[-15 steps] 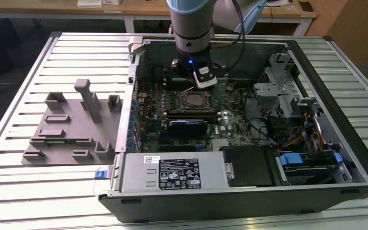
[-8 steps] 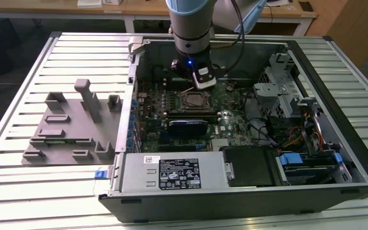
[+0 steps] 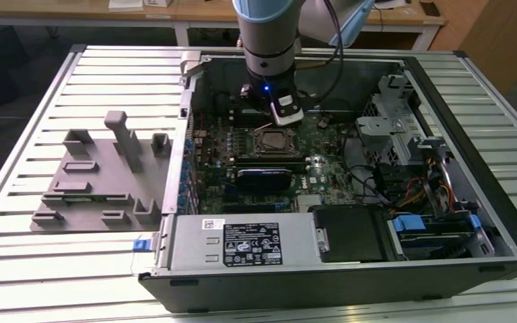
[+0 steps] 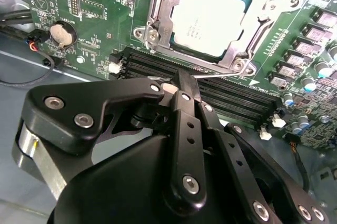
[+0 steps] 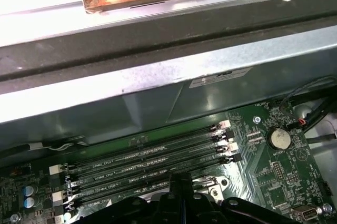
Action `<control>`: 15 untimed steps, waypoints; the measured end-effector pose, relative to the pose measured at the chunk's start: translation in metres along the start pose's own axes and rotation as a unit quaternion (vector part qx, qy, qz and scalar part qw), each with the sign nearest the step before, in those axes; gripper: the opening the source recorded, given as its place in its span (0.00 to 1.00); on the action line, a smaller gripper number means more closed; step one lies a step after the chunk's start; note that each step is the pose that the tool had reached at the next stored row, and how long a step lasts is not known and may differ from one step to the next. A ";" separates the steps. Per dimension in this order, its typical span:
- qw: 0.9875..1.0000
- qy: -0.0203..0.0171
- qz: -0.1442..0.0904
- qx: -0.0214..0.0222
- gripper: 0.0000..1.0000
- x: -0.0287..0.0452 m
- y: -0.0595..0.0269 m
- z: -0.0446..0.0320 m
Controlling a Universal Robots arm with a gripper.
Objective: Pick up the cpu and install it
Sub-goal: 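Install the first cpu locking lever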
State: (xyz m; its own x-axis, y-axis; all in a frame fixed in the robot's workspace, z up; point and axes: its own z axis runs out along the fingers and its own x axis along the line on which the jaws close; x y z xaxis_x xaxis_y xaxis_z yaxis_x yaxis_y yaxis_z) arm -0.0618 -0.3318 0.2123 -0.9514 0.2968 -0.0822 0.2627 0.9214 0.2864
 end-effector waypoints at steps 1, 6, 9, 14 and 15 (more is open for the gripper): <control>1.000 0.000 0.000 0.000 0.11 0.0000 -0.0001 0.0003; 1.000 0.000 0.001 0.000 0.11 0.0007 0.0009 0.0026; 1.000 -0.001 0.002 0.000 0.11 0.0016 0.0032 0.0040; 1.000 -0.002 0.003 0.003 0.11 0.0025 0.0055 0.0055; 1.000 -0.003 0.003 0.004 0.11 0.0025 0.0055 0.0058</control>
State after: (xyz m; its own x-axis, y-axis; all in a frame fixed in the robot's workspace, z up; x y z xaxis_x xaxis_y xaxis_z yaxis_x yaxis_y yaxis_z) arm -0.0619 -0.3245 0.2082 -0.9489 0.3035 -0.0865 0.2692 0.9216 0.2796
